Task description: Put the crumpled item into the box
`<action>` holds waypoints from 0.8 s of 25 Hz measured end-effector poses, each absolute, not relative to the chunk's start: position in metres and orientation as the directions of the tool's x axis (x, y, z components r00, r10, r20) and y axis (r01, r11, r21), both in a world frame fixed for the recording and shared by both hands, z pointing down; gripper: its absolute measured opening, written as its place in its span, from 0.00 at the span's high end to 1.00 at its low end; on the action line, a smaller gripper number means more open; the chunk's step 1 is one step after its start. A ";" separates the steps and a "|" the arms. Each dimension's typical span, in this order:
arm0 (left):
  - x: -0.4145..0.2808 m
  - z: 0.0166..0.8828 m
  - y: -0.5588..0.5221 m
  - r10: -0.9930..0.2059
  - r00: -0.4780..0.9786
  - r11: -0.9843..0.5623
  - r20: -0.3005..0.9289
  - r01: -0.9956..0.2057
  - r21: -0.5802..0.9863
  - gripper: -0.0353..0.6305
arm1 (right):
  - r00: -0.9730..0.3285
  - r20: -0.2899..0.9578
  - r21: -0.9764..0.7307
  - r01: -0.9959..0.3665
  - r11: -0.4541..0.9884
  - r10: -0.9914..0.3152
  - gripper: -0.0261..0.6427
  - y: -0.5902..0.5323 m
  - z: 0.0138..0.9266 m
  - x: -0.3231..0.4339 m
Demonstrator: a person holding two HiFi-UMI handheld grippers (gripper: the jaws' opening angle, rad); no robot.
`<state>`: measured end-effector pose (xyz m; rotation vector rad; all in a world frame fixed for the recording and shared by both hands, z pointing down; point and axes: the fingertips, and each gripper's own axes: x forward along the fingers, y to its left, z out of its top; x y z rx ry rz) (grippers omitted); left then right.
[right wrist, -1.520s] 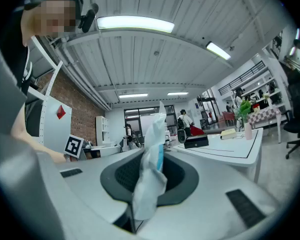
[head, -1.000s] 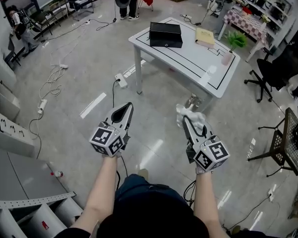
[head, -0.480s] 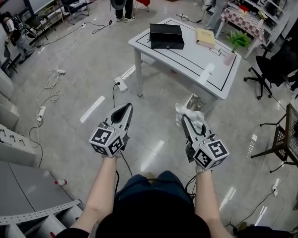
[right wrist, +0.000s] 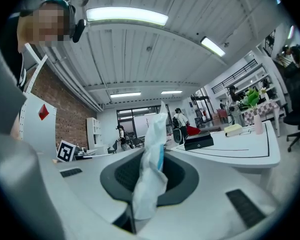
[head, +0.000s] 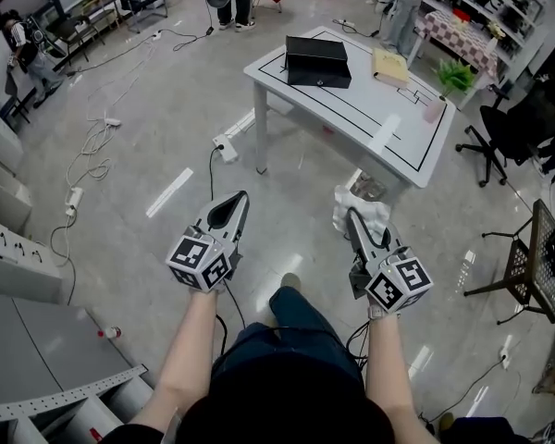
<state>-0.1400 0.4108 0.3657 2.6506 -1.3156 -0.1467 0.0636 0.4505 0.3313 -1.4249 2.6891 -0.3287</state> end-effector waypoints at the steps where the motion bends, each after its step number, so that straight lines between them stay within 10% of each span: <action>1: -0.143 0.366 0.407 -0.801 0.598 -0.587 -0.010 -0.783 0.207 0.93 | -0.567 0.030 -0.227 -0.806 0.546 -0.823 0.88 0.447 0.332 0.062; 20: -0.131 0.355 0.275 -0.820 0.572 -0.564 -0.011 -0.804 0.191 0.93 | -0.590 0.027 -0.268 -0.782 0.563 -0.807 0.88 0.307 0.337 0.074</action>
